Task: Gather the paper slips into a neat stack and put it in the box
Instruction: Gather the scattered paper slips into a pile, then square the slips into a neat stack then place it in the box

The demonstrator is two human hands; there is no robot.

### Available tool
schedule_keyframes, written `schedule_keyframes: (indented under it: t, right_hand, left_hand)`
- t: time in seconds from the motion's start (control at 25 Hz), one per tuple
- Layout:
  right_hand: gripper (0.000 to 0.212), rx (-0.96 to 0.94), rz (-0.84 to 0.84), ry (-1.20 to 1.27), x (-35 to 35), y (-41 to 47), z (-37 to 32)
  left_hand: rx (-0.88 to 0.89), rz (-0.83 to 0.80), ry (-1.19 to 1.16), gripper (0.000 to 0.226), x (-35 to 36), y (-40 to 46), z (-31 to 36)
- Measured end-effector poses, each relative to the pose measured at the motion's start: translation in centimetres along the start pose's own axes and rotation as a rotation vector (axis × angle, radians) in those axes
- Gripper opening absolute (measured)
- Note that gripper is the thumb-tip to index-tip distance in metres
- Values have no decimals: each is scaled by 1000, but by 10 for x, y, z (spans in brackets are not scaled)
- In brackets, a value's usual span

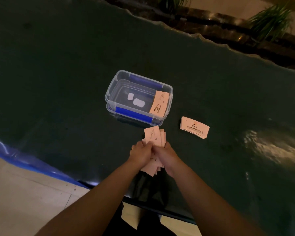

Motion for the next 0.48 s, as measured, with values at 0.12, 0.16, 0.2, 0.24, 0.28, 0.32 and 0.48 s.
schedule_keyframes:
  t: [0.12,0.16,0.2,0.24,0.28,0.32,0.48]
  right_hand:
    - [70,32,53,-64,5,3,-4]
    - [69,38,60,-78,5,2,-7]
    - [68,37,62,-75,5,1,-9]
    - [69,34,58,-63,6,0,-10]
    - [69,27,50,-53,7,-2,-12]
    - [69,18,43,-48,9,-6,-14]
    - [70,-41,55,-10,23,-18,-15]
  left_hand:
    - [-29,-17,-48,54,-1,2,4]
    - [-41,-27,-69,53,-1,2,4]
    - [-56,-34,-98,53,-1,2,5]
    - [-74,-44,-136,52,-2,2,5]
    - [-99,-59,-195,52,-4,2,4]
    - [-126,-75,-259,52,-5,4,3]
    - [-157,-105,-258,51,-10,9,1]
Point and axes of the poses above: each hand's wrist, its own y-axis towards the middle knuckle, its own x-axis out of the palm, z = x × y, the point moved 6 cm from there along y, towards the middle knuckle, and after that the axes turned 12 degrees about -y, right-handed, at the moved point
